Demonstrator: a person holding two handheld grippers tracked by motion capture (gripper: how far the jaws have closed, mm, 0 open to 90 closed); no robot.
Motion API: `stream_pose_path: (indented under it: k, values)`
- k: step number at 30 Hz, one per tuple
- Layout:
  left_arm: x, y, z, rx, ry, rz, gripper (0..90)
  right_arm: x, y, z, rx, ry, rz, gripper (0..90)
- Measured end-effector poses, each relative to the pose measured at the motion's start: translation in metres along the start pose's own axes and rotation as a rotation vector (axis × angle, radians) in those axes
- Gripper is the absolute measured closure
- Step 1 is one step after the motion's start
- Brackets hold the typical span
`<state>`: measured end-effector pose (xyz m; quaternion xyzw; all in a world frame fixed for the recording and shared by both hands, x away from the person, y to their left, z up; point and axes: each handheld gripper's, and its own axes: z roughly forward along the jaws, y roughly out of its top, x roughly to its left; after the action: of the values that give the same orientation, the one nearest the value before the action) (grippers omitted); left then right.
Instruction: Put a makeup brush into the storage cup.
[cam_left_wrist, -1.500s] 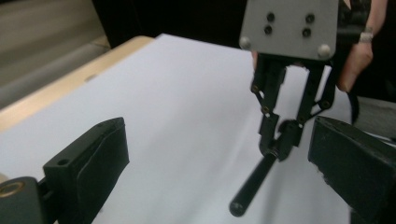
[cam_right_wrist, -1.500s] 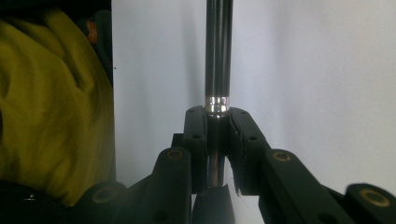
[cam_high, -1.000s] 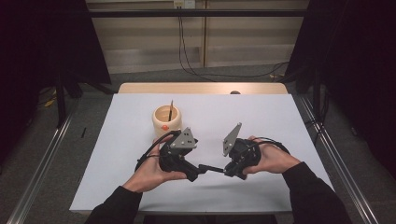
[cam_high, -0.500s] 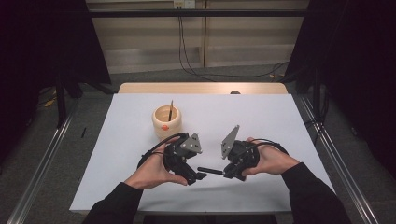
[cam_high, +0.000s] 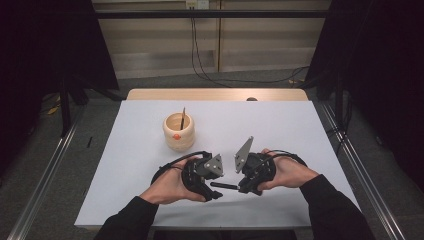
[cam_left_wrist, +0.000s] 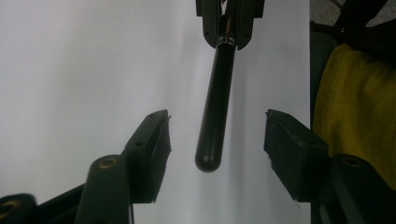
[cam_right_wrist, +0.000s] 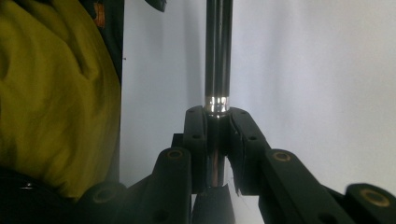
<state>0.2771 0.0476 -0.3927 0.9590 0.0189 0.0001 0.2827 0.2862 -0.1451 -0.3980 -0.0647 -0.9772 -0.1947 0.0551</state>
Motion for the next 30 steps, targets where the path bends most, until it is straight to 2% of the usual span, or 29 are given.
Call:
stream_pose_path:
  k: [4,6,13,30]
  values:
    - [0.001,0.001,0.001,-0.020,-0.001,0.003,51.5,0.001,0.001,0.000,0.000,0.006,-0.002,78.8]
    - [0.001,0.002,0.002,-0.014,-0.006,0.015,54.7,0.002,0.001,0.000,0.000,0.010,-0.003,78.8]
    - [0.001,0.004,0.006,-0.020,-0.026,0.022,63.5,0.002,0.002,0.001,-0.002,0.007,-0.009,78.8]
    - [0.004,0.006,0.016,-0.028,-0.054,0.022,74.8,0.003,0.002,0.001,-0.016,0.010,-0.025,78.8]
